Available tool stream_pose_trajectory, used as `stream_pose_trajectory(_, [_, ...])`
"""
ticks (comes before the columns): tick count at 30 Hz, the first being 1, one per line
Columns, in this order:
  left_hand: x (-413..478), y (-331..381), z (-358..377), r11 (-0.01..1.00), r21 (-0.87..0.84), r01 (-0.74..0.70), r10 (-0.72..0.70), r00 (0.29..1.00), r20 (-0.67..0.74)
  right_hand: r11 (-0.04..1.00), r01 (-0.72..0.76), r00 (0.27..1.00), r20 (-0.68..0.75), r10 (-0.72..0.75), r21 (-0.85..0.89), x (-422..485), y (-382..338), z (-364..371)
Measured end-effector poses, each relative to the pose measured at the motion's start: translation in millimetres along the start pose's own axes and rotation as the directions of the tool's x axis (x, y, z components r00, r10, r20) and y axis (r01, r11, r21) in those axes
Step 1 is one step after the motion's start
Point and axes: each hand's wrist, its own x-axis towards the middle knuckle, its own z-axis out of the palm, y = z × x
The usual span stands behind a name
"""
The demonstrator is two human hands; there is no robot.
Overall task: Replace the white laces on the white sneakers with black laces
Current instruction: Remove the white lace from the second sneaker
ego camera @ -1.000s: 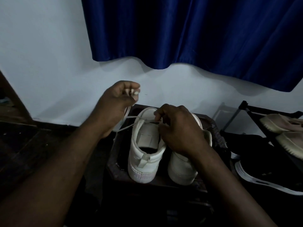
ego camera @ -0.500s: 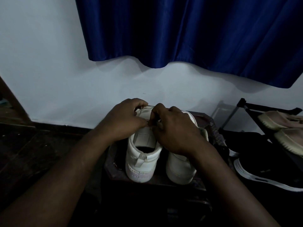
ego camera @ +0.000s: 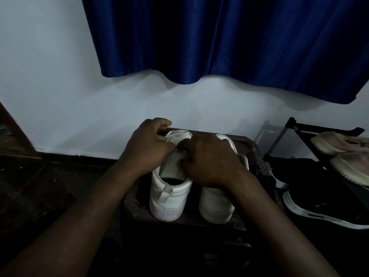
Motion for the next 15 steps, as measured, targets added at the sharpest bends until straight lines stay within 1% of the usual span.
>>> stream_pose_trajectory(3, [2.8, -4.5, 1.5, 0.999, 0.052, -0.015, 0.017, 0.999, -0.028, 0.999, -0.009, 1.000, -0.030, 0.010, 0.032, 0.6, 0.4, 0.1])
stream_pose_trajectory(5, [3.6, -5.6, 1.8, 0.996, 0.086, -0.015, 0.019, 0.999, -0.045, 0.996, -0.008, 0.998, -0.066, 0.014, 0.090, 0.9, 2.3, 2.5])
stream_pose_trajectory(8, [2.8, -3.1, 2.3, 0.994, 0.106, 0.013, -0.008, 0.999, -0.043, 0.988, 0.002, 0.987, -0.158, 0.022, 0.152, 1.3, 6.3, 8.8])
stream_pose_trajectory(11, [2.9, -0.3, 3.0, 0.991, 0.127, 0.047, -0.044, 0.999, -0.021, 0.972, -0.008, 0.971, -0.231, 0.064, 0.237, 1.3, 7.7, 12.3])
stream_pose_trajectory(15, [3.4, -1.2, 3.0, 0.977, 0.197, 0.086, -0.082, 0.996, -0.029, 0.939, 0.084, 0.951, -0.308, 0.024, 0.335, 0.7, 9.5, 11.0])
